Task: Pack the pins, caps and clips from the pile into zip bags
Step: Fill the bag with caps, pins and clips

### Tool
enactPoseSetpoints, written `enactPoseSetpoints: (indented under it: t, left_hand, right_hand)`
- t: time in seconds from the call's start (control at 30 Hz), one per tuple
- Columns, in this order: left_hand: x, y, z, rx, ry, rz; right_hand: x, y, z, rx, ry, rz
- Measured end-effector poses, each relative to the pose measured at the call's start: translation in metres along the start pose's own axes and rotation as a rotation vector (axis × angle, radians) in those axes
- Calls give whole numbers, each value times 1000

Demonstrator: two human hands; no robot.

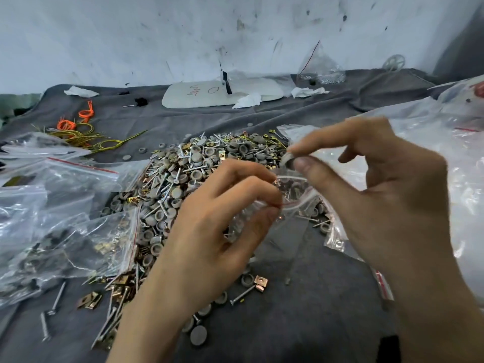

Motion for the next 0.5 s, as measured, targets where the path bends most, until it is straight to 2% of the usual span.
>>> enactPoseSetpoints:
  t: [0.17, 0.27, 0.37, 0.43, 0.5]
  left_hand:
    - [0, -1, -3, -50, 19, 11]
    - [6, -3, -10, -102, -5, -3]
    - [15, -8, -23, -197, -81, -26]
    - [21, -12, -31, -251, -100, -32]
    - [27, -14, -39, -306, -67, -27]
  right_hand:
    - [-3, 1, 7, 133, -26, 41]
    - [-17, -1, 0, 11, 133, 132]
    - [-53, -7, 3, -118, 288, 341]
    - [-80, -13, 26, 26, 257, 525]
    - [-94, -23, 60, 358, 132, 613]
Point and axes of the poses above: each hand's wrist, its own y-axis towards the middle knuckle, its own z-axis out of the palm, x = y × z, the point moved 7 cm from there along y, towards the middle knuckle, and after that the axes turned 6 degrees about x, right-handed, at the moved point
